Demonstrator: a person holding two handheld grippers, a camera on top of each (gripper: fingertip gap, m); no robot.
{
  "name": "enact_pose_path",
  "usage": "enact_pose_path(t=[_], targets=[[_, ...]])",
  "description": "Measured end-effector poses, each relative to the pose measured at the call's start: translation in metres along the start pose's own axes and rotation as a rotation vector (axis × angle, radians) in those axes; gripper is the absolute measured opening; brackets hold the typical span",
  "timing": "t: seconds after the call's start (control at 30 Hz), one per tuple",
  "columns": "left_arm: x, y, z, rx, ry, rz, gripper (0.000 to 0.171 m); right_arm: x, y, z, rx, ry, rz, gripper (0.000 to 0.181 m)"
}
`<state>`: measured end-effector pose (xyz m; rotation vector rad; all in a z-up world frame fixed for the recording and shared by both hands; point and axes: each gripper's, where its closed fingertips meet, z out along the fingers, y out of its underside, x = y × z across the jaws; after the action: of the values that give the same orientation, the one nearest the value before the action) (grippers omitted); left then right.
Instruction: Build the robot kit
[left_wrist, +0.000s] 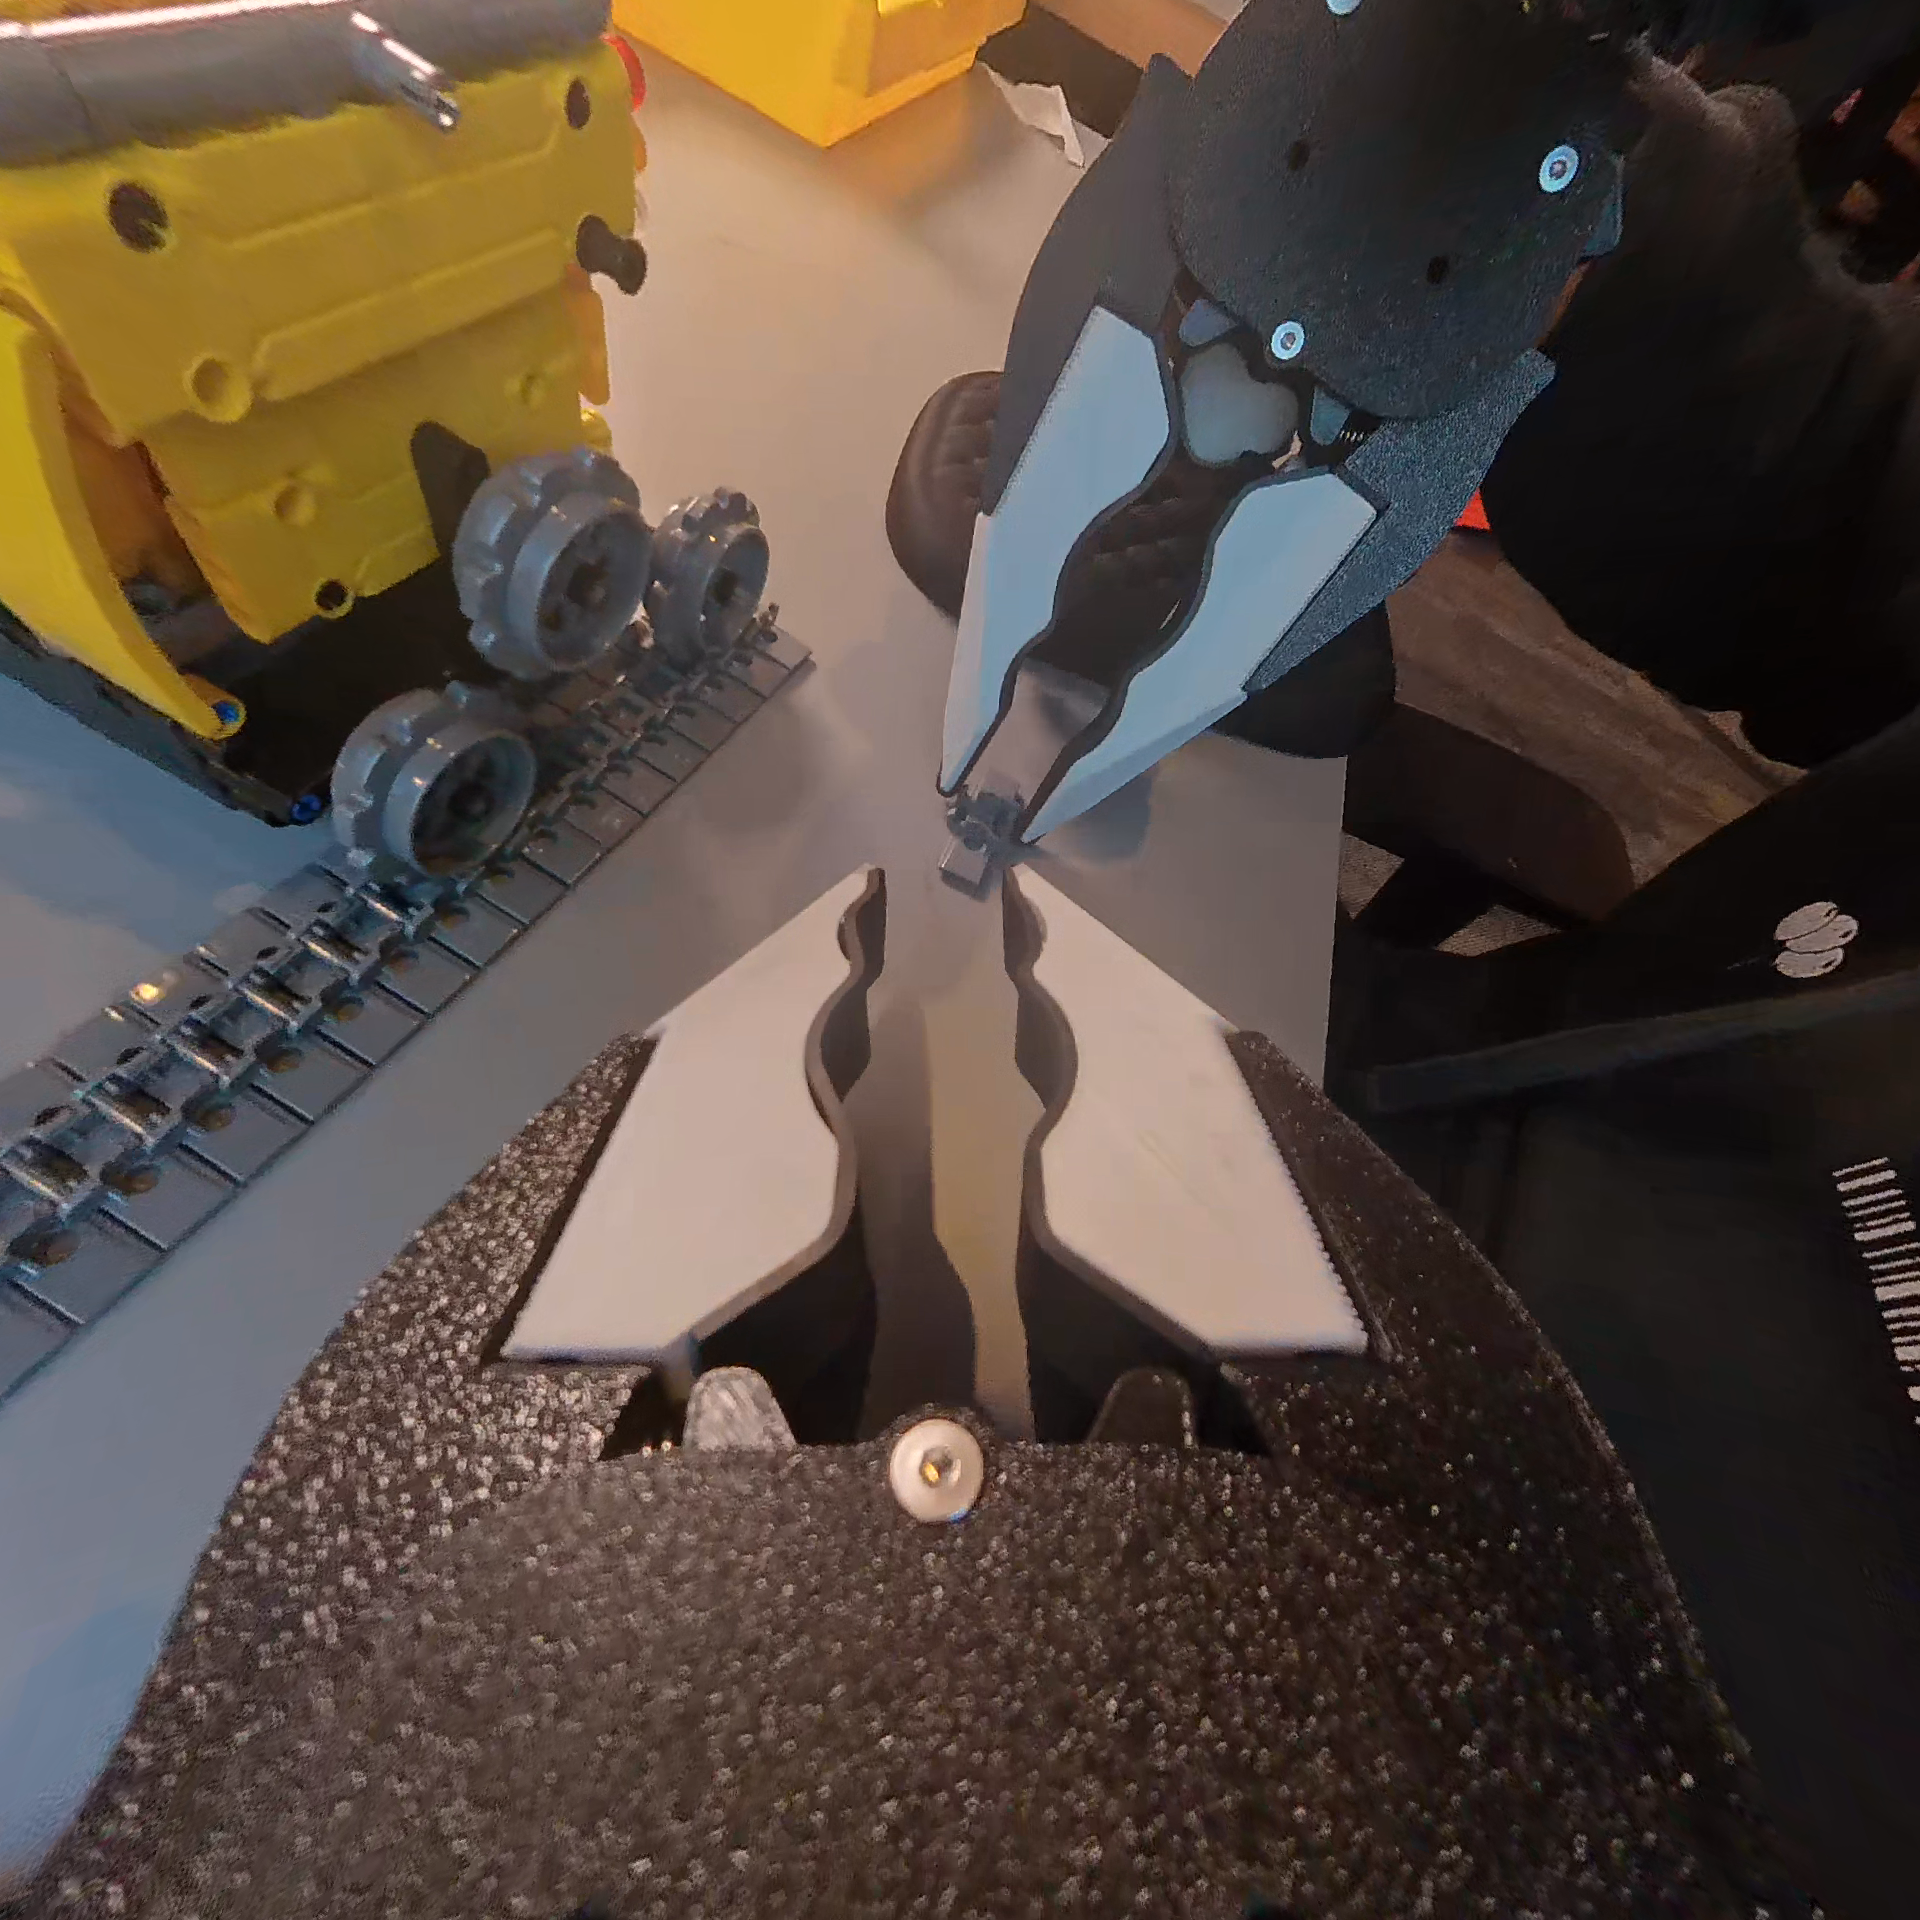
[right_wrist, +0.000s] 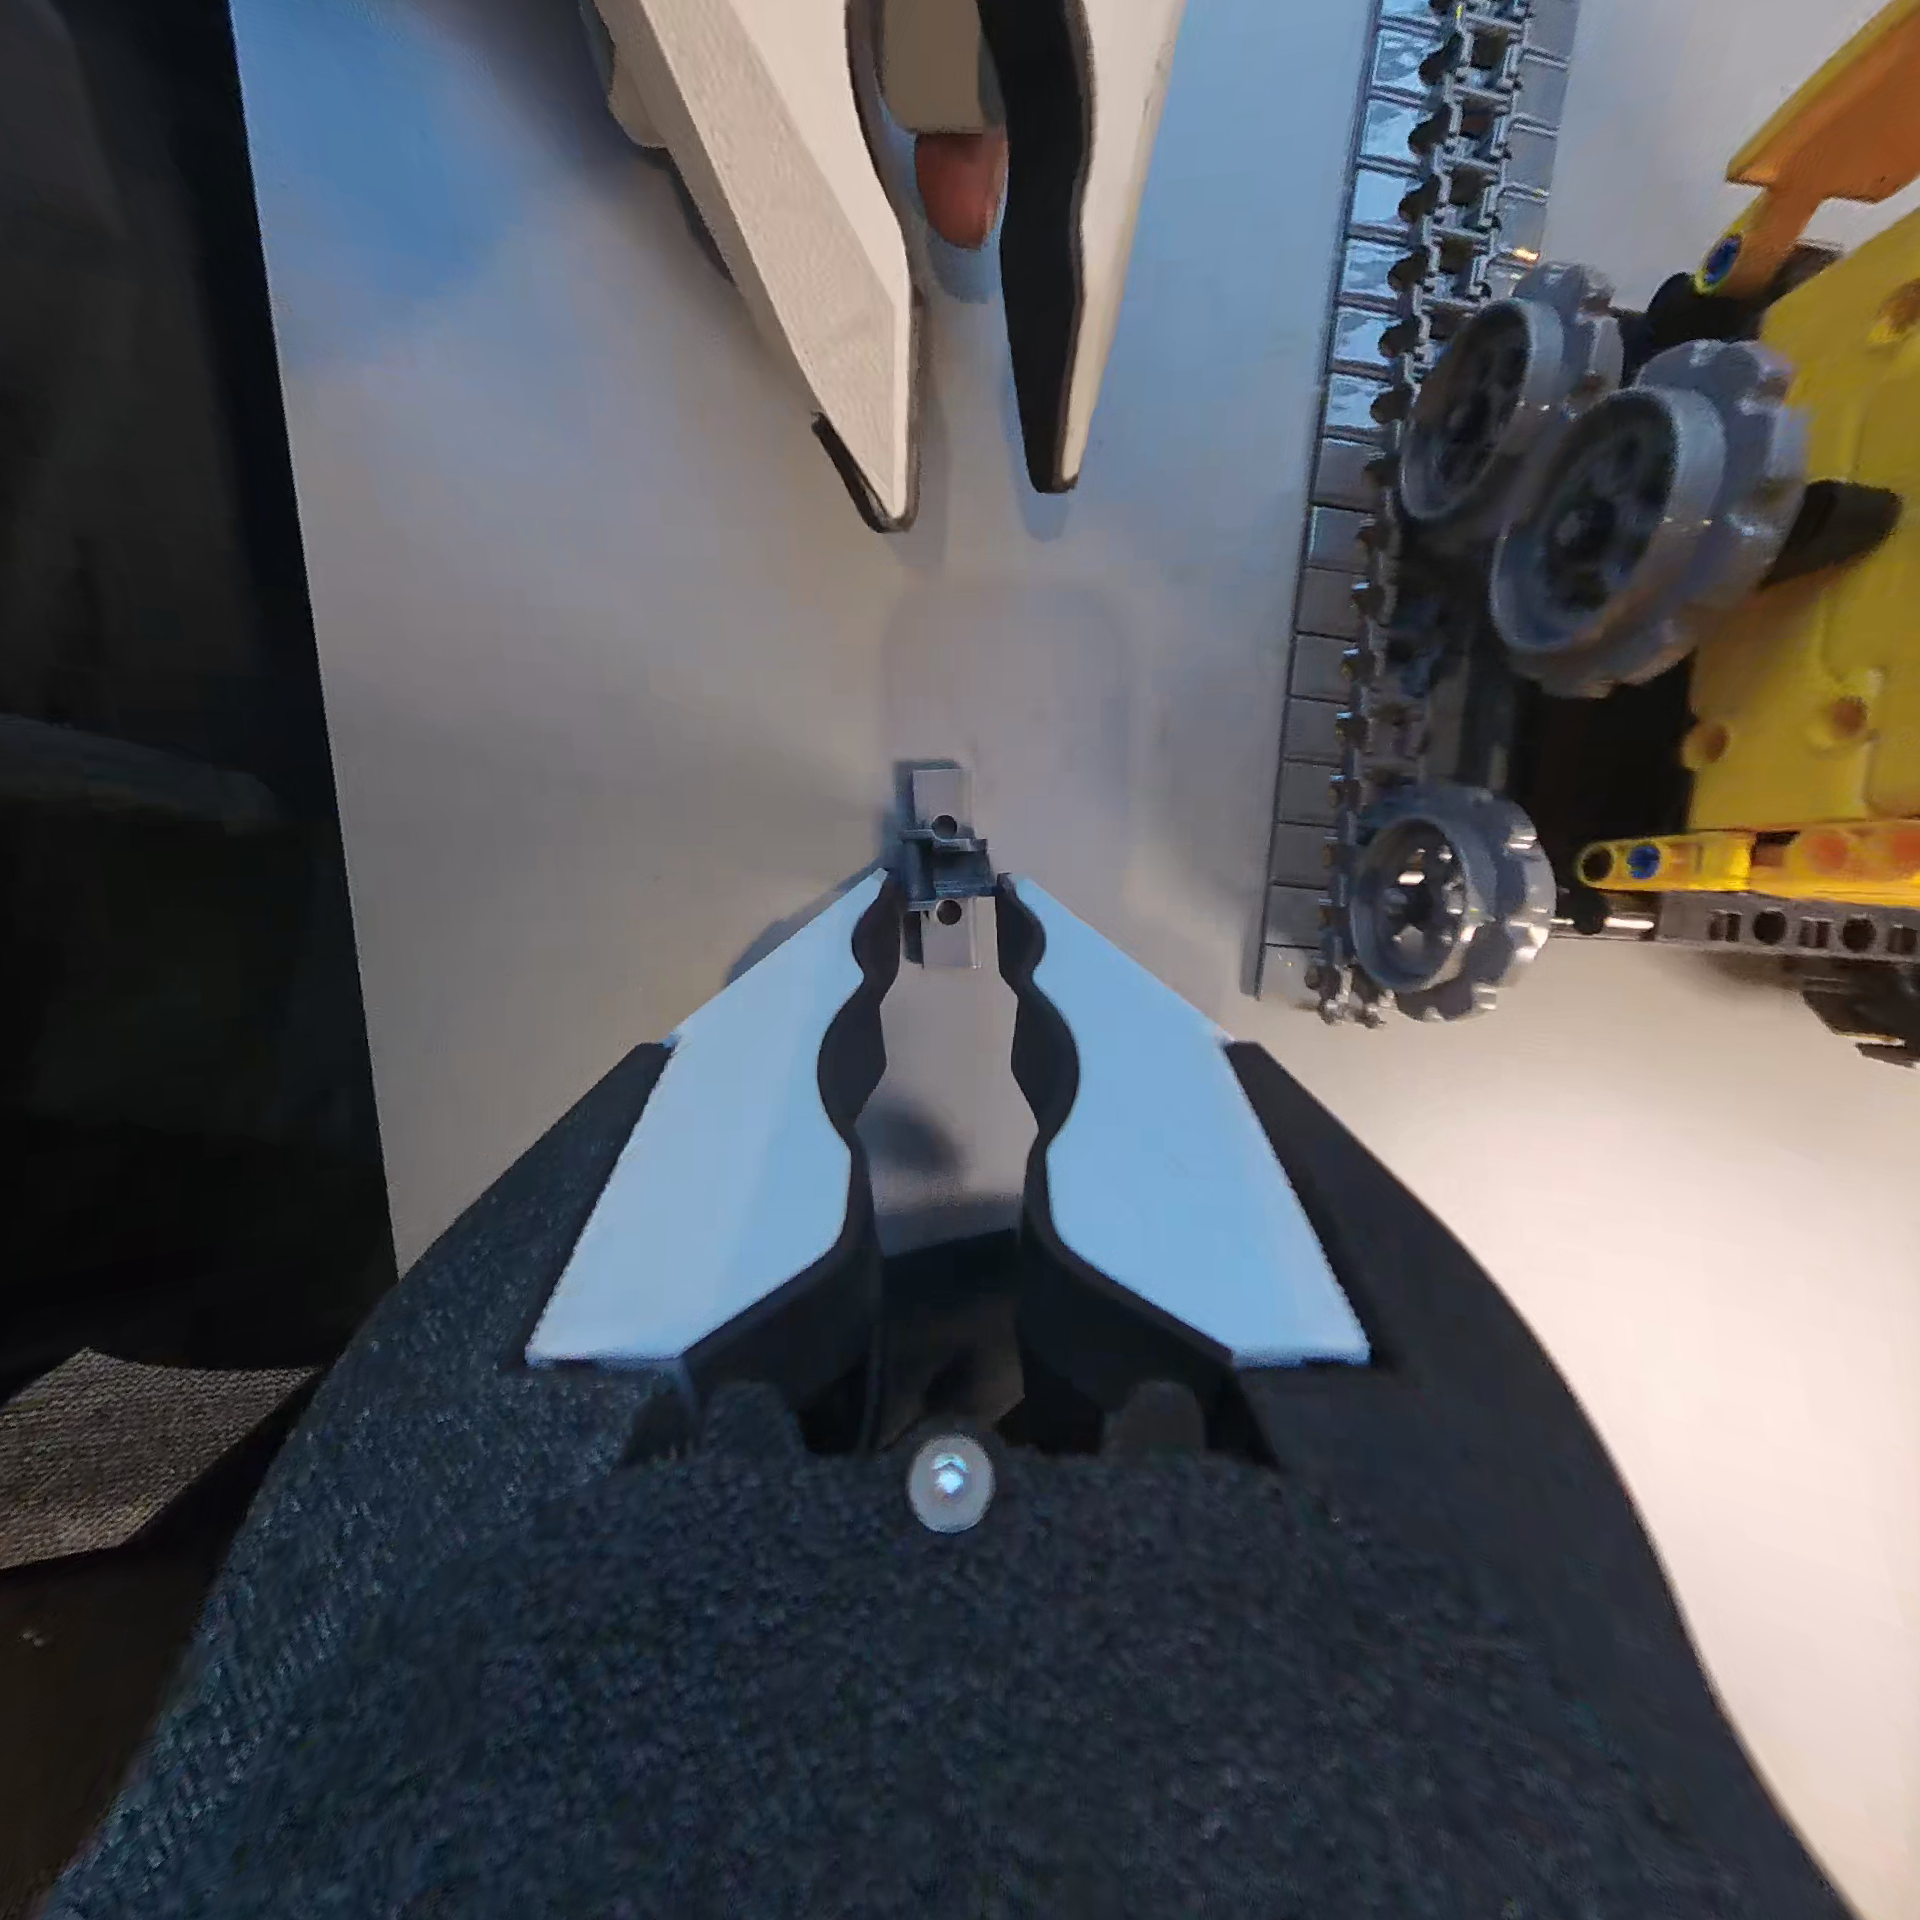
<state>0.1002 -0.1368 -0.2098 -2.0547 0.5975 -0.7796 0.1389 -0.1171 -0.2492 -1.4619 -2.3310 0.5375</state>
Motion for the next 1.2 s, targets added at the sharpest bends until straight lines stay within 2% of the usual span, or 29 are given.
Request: enact_pose_path(t=[0.1,0.27,0.33,0.43,0.53,0.77,0.87,1.03,1.13,1.2], targets=[[0.001,-0.001,-0.005,0.03,0.01,-0.067,0.023,0.001,-0.009,0.0,0.057,0.017,-0.02,0.018],[0.004,-0.012,-0.009,0.118,0.052,-0.154,0.026,0.004,-0.056,-0.022,0.346,0.066,-0.011,0.018],[0.01,-0.022,-0.011,0.188,0.127,-0.213,0.025,0.002,-0.07,-0.035,0.433,0.077,-0.022,0.018],[0.02,-0.038,-0.019,0.297,0.274,-0.313,0.012,0.001,-0.081,-0.047,0.506,0.096,-0.017,0.018],[0.023,-0.045,-0.025,0.349,0.342,-0.351,0.01,0.0,-0.087,-0.056,0.561,0.106,-0.013,0.018],[0.031,-0.045,-0.031,0.345,0.412,-0.311,0.007,-0.008,-0.09,-0.061,0.627,0.004,0.046,0.017],[0.034,-0.043,-0.031,0.315,0.398,-0.243,0.007,-0.01,-0.084,-0.053,0.595,-0.061,0.089,0.022],[0.039,-0.037,-0.027,0.245,0.353,-0.1,0.008,-0.018,-0.085,-0.051,0.643,-0.216,0.175,0.014],[0.038,-0.044,-0.031,0.286,0.348,-0.09,0.008,-0.014,-0.089,-0.059,0.711,-0.23,0.223,0.012],[0.035,-0.052,-0.036,0.345,0.367,-0.136,0.019,-0.008,-0.095,-0.071,0.799,-0.221,0.247,0.011]])
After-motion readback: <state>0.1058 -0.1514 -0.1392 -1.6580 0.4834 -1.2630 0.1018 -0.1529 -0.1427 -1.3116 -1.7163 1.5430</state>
